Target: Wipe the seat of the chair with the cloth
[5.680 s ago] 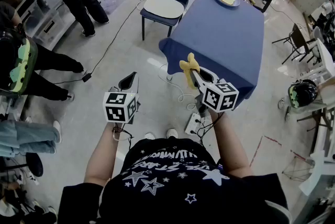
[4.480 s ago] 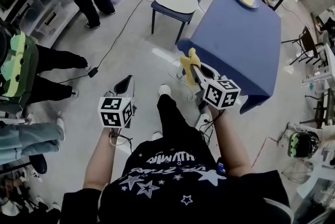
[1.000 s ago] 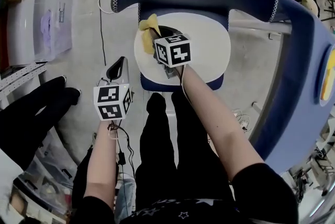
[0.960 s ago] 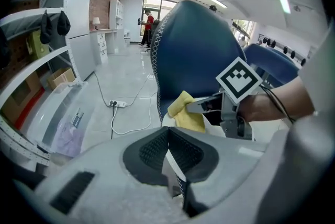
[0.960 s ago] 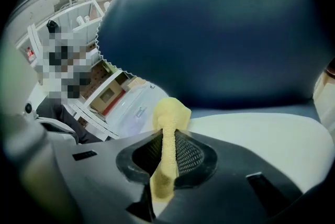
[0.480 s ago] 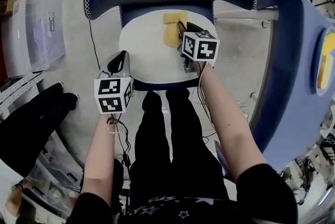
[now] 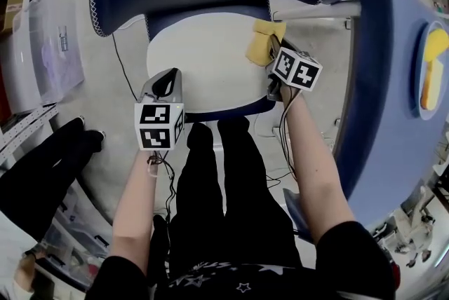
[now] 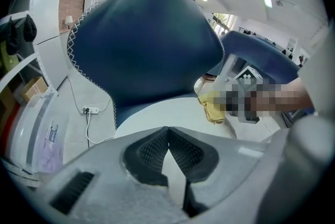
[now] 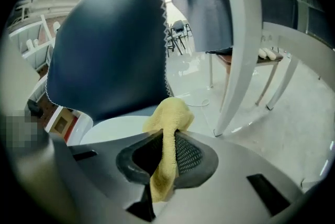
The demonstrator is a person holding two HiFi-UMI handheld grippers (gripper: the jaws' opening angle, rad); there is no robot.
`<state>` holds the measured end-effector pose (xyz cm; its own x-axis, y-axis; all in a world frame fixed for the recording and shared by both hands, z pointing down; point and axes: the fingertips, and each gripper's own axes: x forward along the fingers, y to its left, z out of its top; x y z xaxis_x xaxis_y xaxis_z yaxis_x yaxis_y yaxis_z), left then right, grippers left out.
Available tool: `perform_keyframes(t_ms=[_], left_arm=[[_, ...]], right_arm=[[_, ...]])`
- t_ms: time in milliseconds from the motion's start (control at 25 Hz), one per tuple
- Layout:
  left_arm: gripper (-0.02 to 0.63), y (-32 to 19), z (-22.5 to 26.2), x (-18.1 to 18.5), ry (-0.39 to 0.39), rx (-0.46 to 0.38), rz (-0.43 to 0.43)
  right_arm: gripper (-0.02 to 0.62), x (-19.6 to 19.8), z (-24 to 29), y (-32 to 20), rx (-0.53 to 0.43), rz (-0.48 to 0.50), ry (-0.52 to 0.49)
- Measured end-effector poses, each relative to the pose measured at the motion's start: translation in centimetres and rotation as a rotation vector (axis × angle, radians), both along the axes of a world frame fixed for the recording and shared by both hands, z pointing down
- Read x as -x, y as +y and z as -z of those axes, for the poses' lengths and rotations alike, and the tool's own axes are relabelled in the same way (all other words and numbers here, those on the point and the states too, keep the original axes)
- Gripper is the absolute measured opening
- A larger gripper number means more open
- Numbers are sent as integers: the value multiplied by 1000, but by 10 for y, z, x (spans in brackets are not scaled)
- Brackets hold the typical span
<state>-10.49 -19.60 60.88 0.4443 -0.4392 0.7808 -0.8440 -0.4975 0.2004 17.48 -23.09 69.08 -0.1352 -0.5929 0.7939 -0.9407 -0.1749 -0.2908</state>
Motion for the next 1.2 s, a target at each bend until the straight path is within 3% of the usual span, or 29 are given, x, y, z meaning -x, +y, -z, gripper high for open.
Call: perform_keyframes(t_ms=[280, 480, 680, 1000, 1200], left_arm=[[20, 3, 3, -9, 5, -4, -21], [20, 5, 5, 7, 7, -12, 37], [18, 13, 11, 44, -3, -11, 104], [19, 25, 22, 116, 3, -23, 173], [20, 28, 7, 144, -14, -18, 163]], right_arm=[[44, -24, 2, 27, 28, -7, 21], [44, 7, 44, 14, -81, 23, -55], [44, 86, 80, 16, -150, 128, -141], [44, 274, 81, 40, -75, 312, -312], [44, 344, 65, 33, -41, 382, -342]])
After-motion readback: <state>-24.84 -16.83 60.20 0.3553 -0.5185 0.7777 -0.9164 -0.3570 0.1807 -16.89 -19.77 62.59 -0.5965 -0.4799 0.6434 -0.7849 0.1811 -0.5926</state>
